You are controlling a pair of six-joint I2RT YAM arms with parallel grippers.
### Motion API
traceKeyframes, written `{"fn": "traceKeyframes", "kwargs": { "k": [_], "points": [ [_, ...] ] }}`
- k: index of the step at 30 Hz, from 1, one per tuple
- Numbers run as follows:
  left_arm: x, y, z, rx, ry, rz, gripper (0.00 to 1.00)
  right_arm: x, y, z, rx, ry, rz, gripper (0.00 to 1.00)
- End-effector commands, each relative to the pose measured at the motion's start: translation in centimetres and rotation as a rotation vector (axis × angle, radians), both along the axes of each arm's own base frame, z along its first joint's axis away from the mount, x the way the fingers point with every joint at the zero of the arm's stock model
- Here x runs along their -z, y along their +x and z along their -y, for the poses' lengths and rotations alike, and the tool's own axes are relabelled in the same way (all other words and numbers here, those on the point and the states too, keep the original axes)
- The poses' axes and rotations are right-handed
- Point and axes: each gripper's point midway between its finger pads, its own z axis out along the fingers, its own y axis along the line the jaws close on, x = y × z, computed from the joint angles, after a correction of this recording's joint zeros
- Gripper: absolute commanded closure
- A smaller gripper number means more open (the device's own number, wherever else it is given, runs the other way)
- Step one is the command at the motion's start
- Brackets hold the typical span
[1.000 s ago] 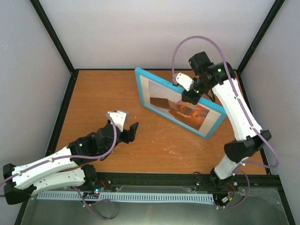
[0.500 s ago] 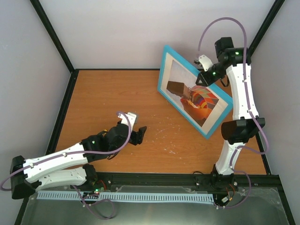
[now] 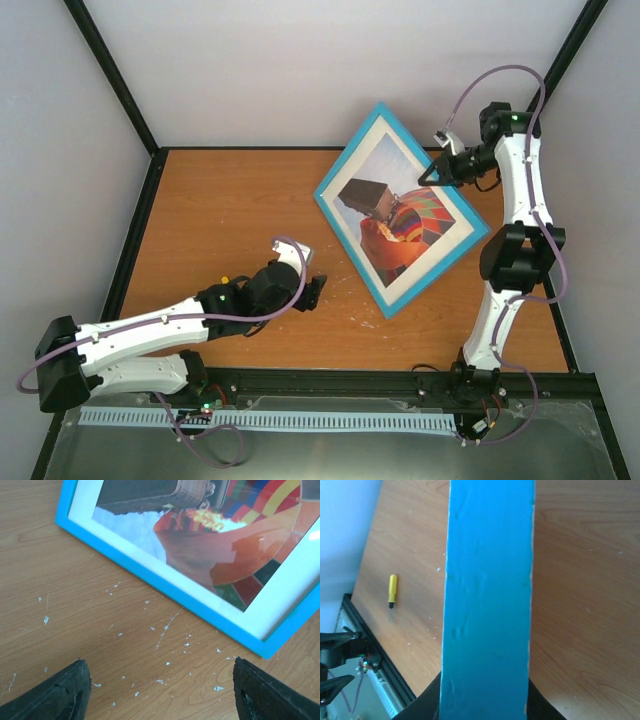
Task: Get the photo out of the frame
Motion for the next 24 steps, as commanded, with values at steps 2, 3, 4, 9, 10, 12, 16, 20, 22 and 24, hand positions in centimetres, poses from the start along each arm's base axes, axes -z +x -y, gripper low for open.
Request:
{"fn": "traceKeyframes", "kwargs": {
  "k": [2,3,4,9,10,12,16,20,22,24],
  "points": [
    [-2.4,0.3,1.1,-0.003,-0.093,0.019,0.23,-1.4,-0.9,-1.8,-0.055,0.157,0.064,0.97],
    [-2.2,0.3,1.1,-0.007,-0.099,0.01,0.23,-0.9,-1.0,-1.6,-0.045,0.192,0.047,0.97],
    [-1.8,0.2,1.0,-0.013,-0.102,0.0,0.23,0.0,-1.0,-0.8,-0.017,0.231,0.024,0.97],
    [0.6,0.0,0.4,-0.081,-0.133,-0.077,0.18,4.9,-2.3,0.8,0.083,0.371,-0.029,0.97],
    [1.1,0.0,0.4,-0.089,-0.139,-0.094,0.17,5.8,-2.8,0.8,0.09,0.372,-0.024,0.97],
    [2.3,-0.1,0.3,-0.107,-0.139,-0.128,0.17,7.4,-4.0,0.6,0.122,0.382,-0.018,0.97],
    [4.6,0.4,-0.4,-0.207,-0.139,-0.208,0.17,10.4,-5.9,0.2,0.223,0.425,-0.009,0.97],
    [6.9,0.9,-0.9,-0.294,-0.129,-0.281,0.18,12.7,-8.0,-0.3,0.323,0.481,-0.004,0.97],
    [7.9,1.1,-1.1,-0.33,-0.117,-0.315,0.18,13.3,-8.5,-0.2,0.36,0.484,0.022,0.97],
    [8.9,1.2,-1.5,-0.364,-0.102,-0.337,0.19,13.1,-8.5,0.1,0.368,0.454,0.065,0.97]
  ]
}}
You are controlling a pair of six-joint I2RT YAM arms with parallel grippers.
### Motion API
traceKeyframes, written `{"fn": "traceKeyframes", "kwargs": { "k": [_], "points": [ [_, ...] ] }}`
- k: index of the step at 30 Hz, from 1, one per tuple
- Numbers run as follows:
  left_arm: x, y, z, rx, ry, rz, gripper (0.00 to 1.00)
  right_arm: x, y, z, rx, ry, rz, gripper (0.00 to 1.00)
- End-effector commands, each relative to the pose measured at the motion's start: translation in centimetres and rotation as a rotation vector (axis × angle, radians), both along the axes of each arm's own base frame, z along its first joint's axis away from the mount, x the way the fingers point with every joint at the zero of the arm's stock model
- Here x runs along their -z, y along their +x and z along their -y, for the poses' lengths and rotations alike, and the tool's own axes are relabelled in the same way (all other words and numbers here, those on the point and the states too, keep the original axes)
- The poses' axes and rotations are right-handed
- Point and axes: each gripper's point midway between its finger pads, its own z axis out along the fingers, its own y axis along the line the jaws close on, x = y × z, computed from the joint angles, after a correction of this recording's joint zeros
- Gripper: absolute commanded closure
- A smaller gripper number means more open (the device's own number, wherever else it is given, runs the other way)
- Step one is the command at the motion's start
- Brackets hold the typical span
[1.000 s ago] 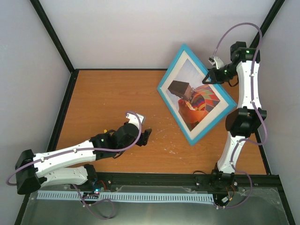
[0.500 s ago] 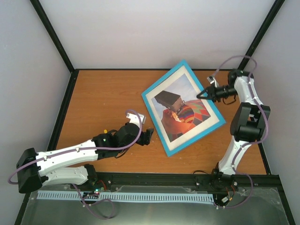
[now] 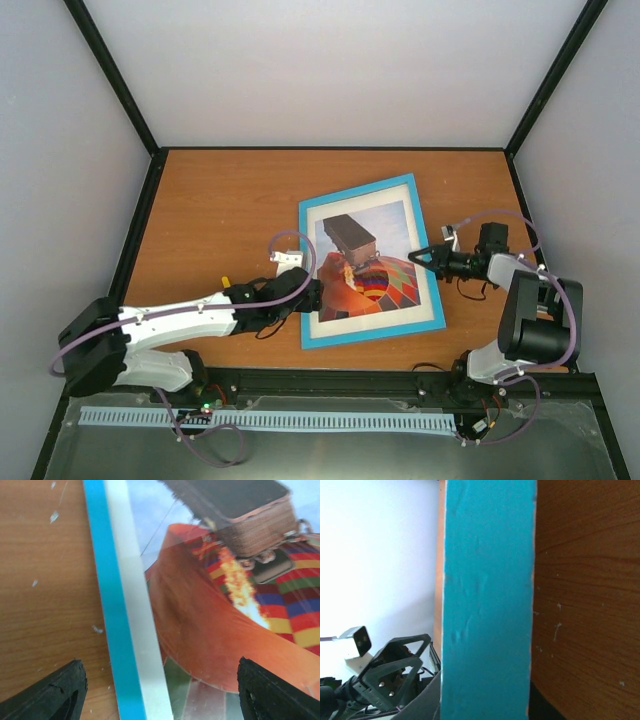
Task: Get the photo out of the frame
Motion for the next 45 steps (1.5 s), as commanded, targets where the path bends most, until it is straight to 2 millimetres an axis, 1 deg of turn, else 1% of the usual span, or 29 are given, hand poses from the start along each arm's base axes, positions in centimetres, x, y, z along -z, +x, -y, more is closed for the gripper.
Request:
{"fn": "traceKeyframes", "kwargs": {
  "k": [1,3,5,8,13,14,15,16,24,28,33,34,35,36,39,42,45],
  "points": [
    [1.7,0.4,-0.8,-0.12,-0.021,-0.084,0.19,-1.9,3.6,1.5,0.103,-0.124,0.238,0.97],
    [2.7,0.6,-1.2,-0.145,-0.014,-0.112,0.19,-2.0,3.5,1.6,0.109,-0.129,0.234,0.97],
    [3.4,0.8,-1.2,-0.145,-0.021,-0.135,0.2,-1.5,3.5,1.9,0.118,-0.152,0.227,0.97],
    [3.7,1.2,-0.8,-0.137,-0.02,-0.132,0.2,-0.5,3.7,3.1,0.116,-0.21,0.22,0.97],
    [3.2,1.5,-0.3,-0.106,-0.016,-0.111,0.19,2.1,4.1,6.9,0.152,-0.265,0.146,0.97],
    [3.2,1.5,-0.2,-0.1,-0.018,-0.107,0.19,3.1,3.7,7.1,0.115,-0.292,0.127,0.97],
    [3.2,1.5,-0.2,-0.096,-0.017,-0.105,0.19,3.6,3.7,7.4,0.083,-0.311,0.113,0.97],
    [3.2,1.5,-0.2,-0.092,-0.017,-0.103,0.19,3.5,4.3,7.9,0.056,-0.327,0.122,0.97],
    [3.8,1.2,-0.1,-0.061,-0.005,-0.106,0.19,6.9,4.4,12.6,0.002,-0.279,-0.041,0.97],
    [3.9,1.2,0.0,-0.053,-0.003,-0.107,0.19,7.7,4.7,15.5,0.045,-0.324,-0.053,0.97],
    [4.0,1.3,0.2,-0.044,0.001,-0.103,0.19,8.4,5.2,18.1,0.063,-0.457,-0.049,0.96],
    [4.1,1.3,0.4,-0.039,0.003,-0.104,0.19,8.5,5.4,18.7,0.07,-0.495,-0.055,0.95],
    [4.1,1.4,0.5,-0.035,0.005,-0.104,0.19,8.8,5.6,19.4,0.074,-0.538,-0.058,0.91],
    [4.1,1.3,0.6,-0.03,0.007,-0.106,0.19,9.0,5.7,20.2,0.075,-0.581,-0.068,0.87],
    [4.4,1.4,0.7,-0.025,0.013,-0.112,0.19,9.1,6.2,21.5,0.069,-0.648,-0.072,0.75],
    [4.7,1.3,0.7,-0.022,0.016,-0.117,0.19,9.0,6.6,22.3,0.064,-0.682,-0.074,0.59],
    [4.7,1.2,0.7,-0.019,0.015,-0.117,0.19,8.9,6.8,22.6,0.065,-0.696,-0.073,0.53]
  ]
}}
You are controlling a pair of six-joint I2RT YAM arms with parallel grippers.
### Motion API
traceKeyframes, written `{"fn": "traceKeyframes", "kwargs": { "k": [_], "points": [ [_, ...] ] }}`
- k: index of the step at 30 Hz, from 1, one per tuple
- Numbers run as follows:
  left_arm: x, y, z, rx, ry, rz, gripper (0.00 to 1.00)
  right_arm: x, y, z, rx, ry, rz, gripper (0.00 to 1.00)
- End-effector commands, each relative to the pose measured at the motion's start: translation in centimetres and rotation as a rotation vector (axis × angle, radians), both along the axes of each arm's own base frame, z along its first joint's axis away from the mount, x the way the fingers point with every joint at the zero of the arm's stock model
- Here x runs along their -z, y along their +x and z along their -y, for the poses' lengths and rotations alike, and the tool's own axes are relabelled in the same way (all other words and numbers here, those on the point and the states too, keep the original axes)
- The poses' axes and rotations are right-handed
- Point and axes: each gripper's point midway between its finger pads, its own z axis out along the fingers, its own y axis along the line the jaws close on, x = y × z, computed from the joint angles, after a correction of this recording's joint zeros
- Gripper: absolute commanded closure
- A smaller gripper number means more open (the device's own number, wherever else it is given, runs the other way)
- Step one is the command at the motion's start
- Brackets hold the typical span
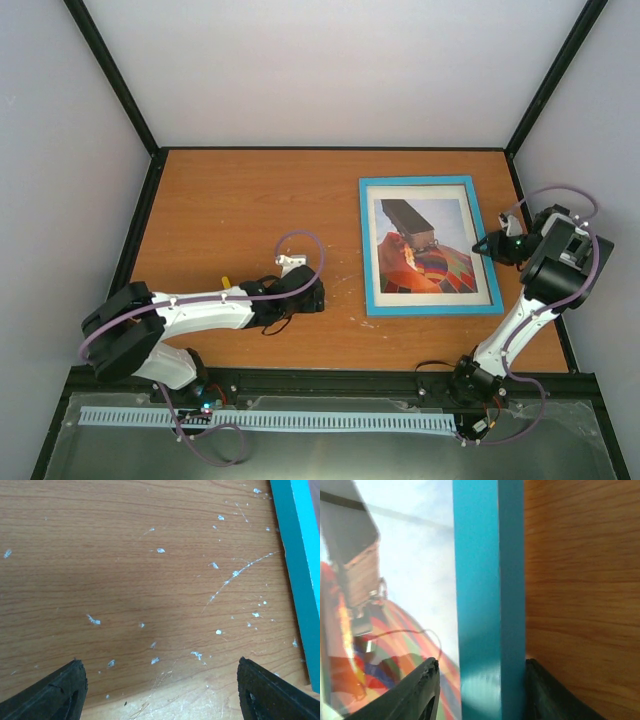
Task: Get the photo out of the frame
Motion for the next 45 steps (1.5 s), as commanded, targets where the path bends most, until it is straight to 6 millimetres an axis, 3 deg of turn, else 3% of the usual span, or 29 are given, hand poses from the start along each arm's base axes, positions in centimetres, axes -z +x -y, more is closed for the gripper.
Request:
{"fn": "traceKeyframes", "kwargs": {
  "k": [1,6,12,17,21,25,30,36,45],
  "points": [
    [-0.6,0.6,0.7,0.015,-0.023,0.022,0.18,0.8,0.2,3.0,-0.006,-0.169,-0.023,0.51],
    [-0.8,0.6,0.7,0.019,-0.025,0.026,0.19,-0.2,0.2,3.5,-0.014,-0.227,0.007,0.46],
    [-1.3,1.1,1.1,0.022,0.008,0.025,0.19,-3.1,-0.1,3.8,-0.026,-0.319,0.088,0.45],
    [-2.4,2.5,2.1,-0.006,0.049,0.033,0.2,-5.5,-2.0,3.1,-0.029,-0.415,0.137,0.41],
    [-3.3,3.9,3.9,0.001,0.053,0.05,0.22,-7.8,-2.8,2.5,-0.046,-0.561,0.227,0.38],
    [-3.4,5.0,6.8,0.044,0.038,0.044,0.27,-9.0,-2.2,2.6,-0.058,-0.623,0.276,0.35],
    [-3.1,6.7,9.7,0.042,0.029,0.029,0.31,-6.9,-0.2,2.8,-0.093,-0.646,0.214,0.37],
    [-1.4,8.0,12.1,-0.003,0.055,-0.022,0.26,-4.5,1.6,1.9,-0.111,-0.609,0.172,0.38],
    [1.2,9.3,13.8,-0.006,0.114,-0.051,0.25,-1.3,2.4,1.8,-0.128,-0.705,0.109,0.39]
  ]
}}
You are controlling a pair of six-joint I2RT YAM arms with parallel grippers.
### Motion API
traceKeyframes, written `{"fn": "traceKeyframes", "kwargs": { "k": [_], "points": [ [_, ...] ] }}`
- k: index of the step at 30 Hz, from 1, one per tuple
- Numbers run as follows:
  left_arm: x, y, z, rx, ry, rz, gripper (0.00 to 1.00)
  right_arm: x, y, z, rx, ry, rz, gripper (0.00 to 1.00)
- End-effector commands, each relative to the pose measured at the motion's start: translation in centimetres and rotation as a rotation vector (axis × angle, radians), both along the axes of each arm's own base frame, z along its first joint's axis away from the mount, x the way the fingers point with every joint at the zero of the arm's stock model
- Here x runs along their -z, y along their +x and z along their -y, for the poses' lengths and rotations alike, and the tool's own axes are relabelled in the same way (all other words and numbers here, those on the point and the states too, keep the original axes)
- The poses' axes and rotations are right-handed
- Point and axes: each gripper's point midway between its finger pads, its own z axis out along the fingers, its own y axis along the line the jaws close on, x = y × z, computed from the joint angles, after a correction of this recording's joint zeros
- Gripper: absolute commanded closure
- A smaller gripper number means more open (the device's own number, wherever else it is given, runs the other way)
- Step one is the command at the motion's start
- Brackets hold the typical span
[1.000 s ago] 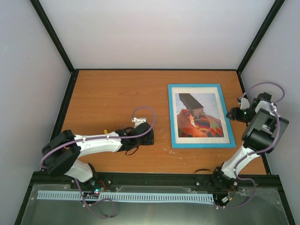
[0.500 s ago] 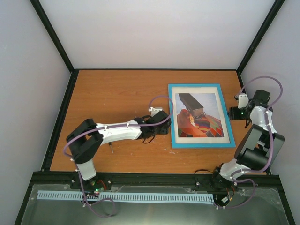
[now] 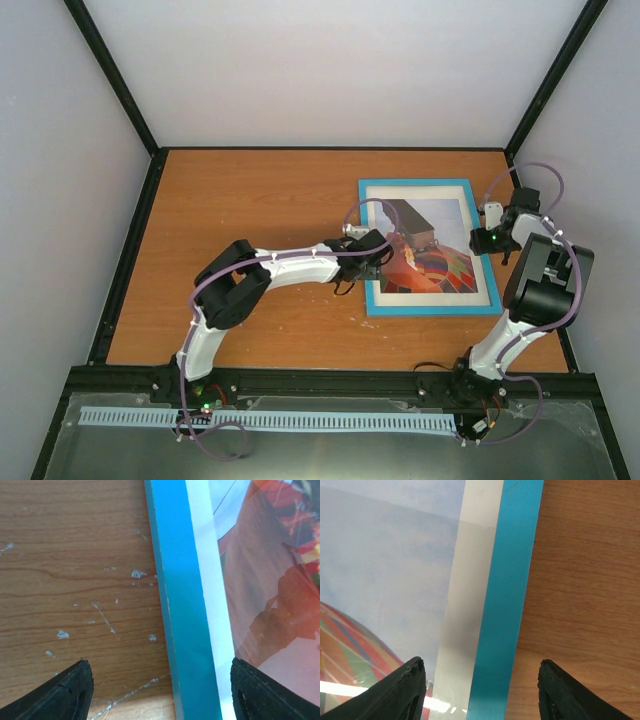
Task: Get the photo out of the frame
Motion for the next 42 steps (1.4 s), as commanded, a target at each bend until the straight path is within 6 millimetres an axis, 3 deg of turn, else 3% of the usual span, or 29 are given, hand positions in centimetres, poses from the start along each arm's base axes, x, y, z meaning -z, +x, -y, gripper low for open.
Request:
{"fn": "traceKeyframes", "kwargs": {
  "k": [1,10,21,26,32,42],
  "points": [
    [0.2,0.5,0.5,-0.023,0.018,-0.013,0.25,0.5,1.1,1.1,0.027,-0.086,0.016,0.39],
    [1.4,0.7,1.2,-0.02,0.023,-0.029,0.28,2.9,0.4,0.3,0.003,-0.058,-0.038,0.47],
    [1.2,0.5,1.2,0.001,0.013,-0.028,0.31,3.1,0.1,0.4,0.004,-0.071,-0.04,0.77],
    [-3.0,0.8,1.3,0.024,-0.055,0.051,0.31,2.0,0.1,0.7,0.02,-0.075,-0.02,0.87],
    [-7.8,0.8,-0.6,0.017,-0.064,0.143,0.28,0.1,0.2,0.6,0.042,-0.044,0.017,0.97],
    [-9.7,-1.2,-6.6,-0.036,-0.018,0.213,0.27,-3.1,0.0,0.3,0.061,0.016,0.063,0.97]
  ]
}}
